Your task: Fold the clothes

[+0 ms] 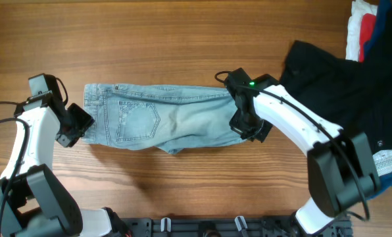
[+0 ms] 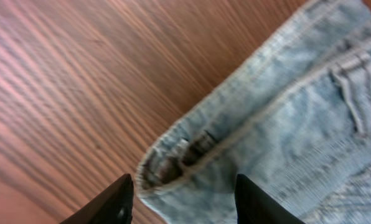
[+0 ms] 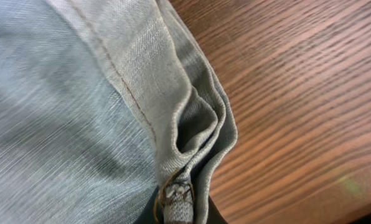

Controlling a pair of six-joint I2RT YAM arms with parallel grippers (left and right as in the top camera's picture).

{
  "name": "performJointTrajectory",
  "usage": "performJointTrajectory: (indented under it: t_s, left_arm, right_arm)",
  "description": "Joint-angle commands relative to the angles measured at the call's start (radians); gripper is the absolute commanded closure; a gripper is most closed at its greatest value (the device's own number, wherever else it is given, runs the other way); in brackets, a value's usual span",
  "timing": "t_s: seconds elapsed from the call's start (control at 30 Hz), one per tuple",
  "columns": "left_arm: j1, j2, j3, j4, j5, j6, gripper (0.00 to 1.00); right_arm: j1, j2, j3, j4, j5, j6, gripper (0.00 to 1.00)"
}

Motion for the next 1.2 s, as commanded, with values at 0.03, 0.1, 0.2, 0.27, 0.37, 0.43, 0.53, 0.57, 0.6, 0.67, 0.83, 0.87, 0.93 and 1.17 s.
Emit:
performJointTrajectory:
  t_s: [0.03,0.1,0.2,0.27,0.37,0.43,0.53,0.57,0.6,0.67,0.83,0.87,0.93,1.17]
  left_arm:
    - [-0.05,-0.042,-0.008,-0.003,0.117,0.067,0.48]
    - [-0.093,-0.082,-0.008,0.0,0.107,0.066,0.48]
    - [-0.139,-0.121,-0.008,0.0,0.045,0.066,0.46]
    - [-0.15,-0.12,-0.008,0.004,0.045,0.066,0.41]
    - [-0.187,-0.12,-0.008,0.049,0.072,0.066,0.42]
    - [-0.233,-0.118,-0.008,0.11,0.07,0.066,0.42]
    - [-0.28,-0.069,-0.008,0.209,0.033,0.066,0.5]
    - [-0.28,-0.043,-0.008,0.233,0.034,0.066,0.5]
    - [-0.279,-0.006,-0.008,0.262,0.034,0.066,0.51]
    - [-0.279,0.045,-0.008,0.304,0.034,0.066,0.53]
    - [-0.279,0.14,-0.008,0.407,0.034,0.066,0.5]
    - [-0.279,0.145,-0.008,0.422,0.034,0.066,0.5]
    - [-0.279,0.158,-0.008,0.442,0.032,0.065,0.49]
    - [-0.277,0.171,-0.009,0.394,-0.157,-0.015,0.52]
  right_arm:
    - [0.04,-0.082,-0.056,0.006,0.033,-0.017,0.96]
    - [0.04,-0.082,-0.109,0.006,0.026,-0.013,0.96]
    - [0.039,-0.086,-0.134,0.002,0.031,0.014,0.87]
    - [0.039,-0.113,-0.133,0.015,0.032,0.009,0.81]
    - [0.039,-0.184,-0.126,0.042,0.063,0.008,0.76]
    - [0.039,-0.237,-0.123,0.086,0.082,-0.031,0.63]
    - [0.039,-0.287,-0.123,0.288,0.072,-0.343,0.49]
    - [0.039,-0.286,-0.123,0.315,0.074,-0.383,0.54]
    - [0.037,-0.278,-0.123,0.36,0.077,-0.431,0.59]
    - [0.01,-0.241,-0.124,0.421,0.085,-0.467,0.59]
    - [-0.081,-0.085,-0.124,0.529,0.04,-0.515,0.62]
    - [-0.089,-0.054,-0.124,0.568,0.022,-0.535,0.62]
    - [-0.09,0.016,-0.124,0.684,0.017,-0.571,0.62]
    - [-0.159,0.205,-0.124,0.736,0.156,-0.289,0.61]
